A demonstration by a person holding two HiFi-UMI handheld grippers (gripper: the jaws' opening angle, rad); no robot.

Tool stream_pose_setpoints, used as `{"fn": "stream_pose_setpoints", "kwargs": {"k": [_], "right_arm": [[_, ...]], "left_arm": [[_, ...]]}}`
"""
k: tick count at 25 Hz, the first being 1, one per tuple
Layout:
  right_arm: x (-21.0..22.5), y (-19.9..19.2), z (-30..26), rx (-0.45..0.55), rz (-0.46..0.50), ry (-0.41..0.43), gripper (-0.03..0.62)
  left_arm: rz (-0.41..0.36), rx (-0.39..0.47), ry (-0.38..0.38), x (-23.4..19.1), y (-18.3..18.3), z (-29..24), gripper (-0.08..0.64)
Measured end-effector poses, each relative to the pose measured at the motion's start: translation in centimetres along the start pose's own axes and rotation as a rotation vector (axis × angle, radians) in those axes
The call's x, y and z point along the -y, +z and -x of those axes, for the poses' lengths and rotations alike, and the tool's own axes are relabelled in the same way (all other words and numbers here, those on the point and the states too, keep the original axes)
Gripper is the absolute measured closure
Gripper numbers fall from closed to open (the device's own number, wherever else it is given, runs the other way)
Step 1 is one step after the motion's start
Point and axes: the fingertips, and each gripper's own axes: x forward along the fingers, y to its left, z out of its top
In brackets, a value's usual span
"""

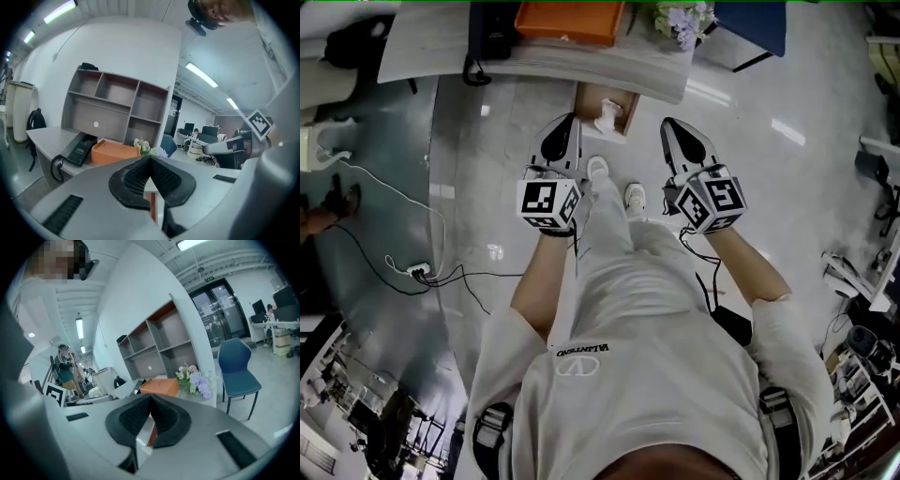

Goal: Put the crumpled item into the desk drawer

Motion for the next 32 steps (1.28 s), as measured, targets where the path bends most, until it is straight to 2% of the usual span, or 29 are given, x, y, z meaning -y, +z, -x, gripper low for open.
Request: {"fn": "stream_pose_setpoints", "kwargs": {"k": [8, 14, 20, 26, 32], "right_arm": [[2.3, 8.7, 6.3, 0.137, 0.052, -0.06, 0.594], [3.1, 12.9, 11.5, 0.219, 0.041, -0.093, 0.594], [4.1, 17.6, 16.5, 0.317, 0.074, -0.147, 0.594], [5.1, 18.5, 19.2, 0.343, 0.122, -0.212, 0.595], [5.2, 18.9, 20.1, 0.365, 0.118, -0.229, 0.595]], "left_arm": [[-0.056, 0.101, 0.018, 2.2, 7.4, 4.6, 0.561], [-0.093, 0.198, 0.052, 3.0, 13.3, 7.8, 0.561], [-0.125, 0.286, 0.069, 4.0, 17.7, 10.2, 0.561], [-0.175, 0.323, 0.09, 4.1, 19.6, 11.2, 0.561], [-0.166, 0.34, 0.094, 4.4, 20.3, 11.6, 0.561]]}}
